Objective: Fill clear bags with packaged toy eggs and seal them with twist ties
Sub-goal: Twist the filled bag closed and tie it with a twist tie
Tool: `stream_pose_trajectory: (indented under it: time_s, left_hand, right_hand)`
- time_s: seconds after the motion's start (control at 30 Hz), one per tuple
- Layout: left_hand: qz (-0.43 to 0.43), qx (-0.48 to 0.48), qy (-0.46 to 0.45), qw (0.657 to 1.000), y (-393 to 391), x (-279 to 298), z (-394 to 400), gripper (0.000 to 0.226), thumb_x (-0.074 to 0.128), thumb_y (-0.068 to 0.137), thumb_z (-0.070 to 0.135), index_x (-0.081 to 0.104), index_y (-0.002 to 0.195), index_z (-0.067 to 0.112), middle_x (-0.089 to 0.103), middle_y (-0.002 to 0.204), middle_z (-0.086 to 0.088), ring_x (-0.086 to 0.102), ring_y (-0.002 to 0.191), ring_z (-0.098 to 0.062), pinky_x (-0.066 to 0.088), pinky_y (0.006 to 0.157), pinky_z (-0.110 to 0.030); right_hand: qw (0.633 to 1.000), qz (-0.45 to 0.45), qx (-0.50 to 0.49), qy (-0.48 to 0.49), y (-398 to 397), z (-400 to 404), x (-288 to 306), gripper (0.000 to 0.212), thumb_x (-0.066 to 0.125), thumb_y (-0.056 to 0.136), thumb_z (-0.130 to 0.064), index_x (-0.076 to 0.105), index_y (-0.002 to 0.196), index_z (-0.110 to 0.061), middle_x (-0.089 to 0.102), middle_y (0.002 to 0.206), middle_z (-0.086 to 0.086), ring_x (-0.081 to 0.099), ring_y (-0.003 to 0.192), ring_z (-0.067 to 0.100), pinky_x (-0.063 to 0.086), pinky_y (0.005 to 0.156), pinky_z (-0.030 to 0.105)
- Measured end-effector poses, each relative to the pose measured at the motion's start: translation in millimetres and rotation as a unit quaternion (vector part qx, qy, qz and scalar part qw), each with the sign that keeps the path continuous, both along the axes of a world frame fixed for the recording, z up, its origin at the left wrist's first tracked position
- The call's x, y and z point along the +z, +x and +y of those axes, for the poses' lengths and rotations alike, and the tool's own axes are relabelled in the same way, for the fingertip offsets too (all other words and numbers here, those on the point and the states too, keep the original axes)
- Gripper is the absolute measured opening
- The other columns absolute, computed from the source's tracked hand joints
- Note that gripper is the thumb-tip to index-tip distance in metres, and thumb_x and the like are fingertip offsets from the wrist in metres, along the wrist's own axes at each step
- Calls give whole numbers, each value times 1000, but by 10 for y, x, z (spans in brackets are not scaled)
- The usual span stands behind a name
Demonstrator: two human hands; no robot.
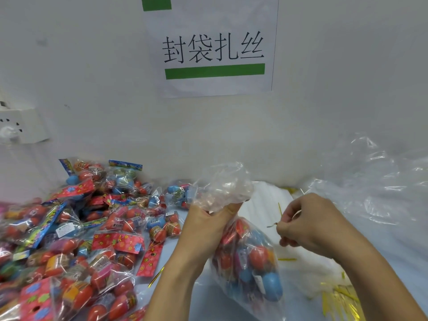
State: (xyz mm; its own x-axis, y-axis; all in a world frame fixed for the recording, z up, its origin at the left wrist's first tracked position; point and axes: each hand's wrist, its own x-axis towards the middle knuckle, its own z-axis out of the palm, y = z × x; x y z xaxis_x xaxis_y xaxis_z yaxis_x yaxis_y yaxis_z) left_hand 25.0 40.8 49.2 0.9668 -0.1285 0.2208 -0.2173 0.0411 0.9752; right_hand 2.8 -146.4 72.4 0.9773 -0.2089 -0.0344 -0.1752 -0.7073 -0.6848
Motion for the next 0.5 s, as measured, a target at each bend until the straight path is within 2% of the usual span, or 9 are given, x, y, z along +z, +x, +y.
stream_pose_trajectory:
  time_s: [0.07, 0.23, 0.3, 0.37, 0.43, 0.5]
  left_hand:
    - [-4, -17, 15, 1000, -16, -1, -21, 47, 73, 69, 58, 76, 103, 26, 76, 99, 11, 71, 94, -7, 58, 83, -27]
    - [31, -43, 37, 998, -26, -27, -62, 42, 75, 75, 52, 76, 103, 21, 74, 99, -13, 71, 94, -30, 59, 87, -45]
    - [29, -58, 35, 997, -31, -31, -66, 32, 74, 80, 45, 76, 102, 22, 76, 96, -10, 73, 93, -26, 60, 85, -39]
    - [17, -80, 10, 997, -49, -17, -74, 26, 73, 81, 40, 77, 100, 22, 77, 96, -5, 74, 92, -20, 60, 79, -28]
    - [13, -92, -14, 996, -68, 5, -77, 23, 72, 80, 37, 78, 97, 22, 78, 93, -6, 75, 87, -19, 58, 70, -23]
    - [8, -102, -32, 994, -81, 18, -75, 21, 73, 79, 36, 79, 95, 23, 78, 90, -7, 76, 82, -18, 56, 66, -20]
  right_hand:
    - [999, -37, -1, 8, 11, 41, 29, 11, 67, 78, -9, 71, 67, -8, 70, 53, -5, 64, 47, -1, 45, 48, 12]
    - [994, -110, 10, 25, 4, 220, 63, 13, 70, 76, -9, 70, 63, -8, 66, 47, -4, 61, 42, -1, 35, 38, 6]
    - [990, -134, 24, 32, -7, 284, 74, 18, 73, 75, -7, 67, 58, -10, 64, 45, -3, 61, 40, 2, 34, 37, 7]
    - [987, -151, 53, 22, -25, 319, 100, 19, 74, 73, -9, 66, 56, -11, 64, 49, 0, 64, 47, 11, 41, 40, 14]
    - [984, -154, 88, 1, -47, 322, 139, 11, 72, 72, -12, 69, 63, -7, 68, 58, 5, 66, 59, 21, 51, 54, 28]
    - [981, -151, 120, 3, -69, 302, 163, 9, 70, 71, -14, 69, 65, -8, 69, 63, 6, 66, 65, 25, 54, 63, 37]
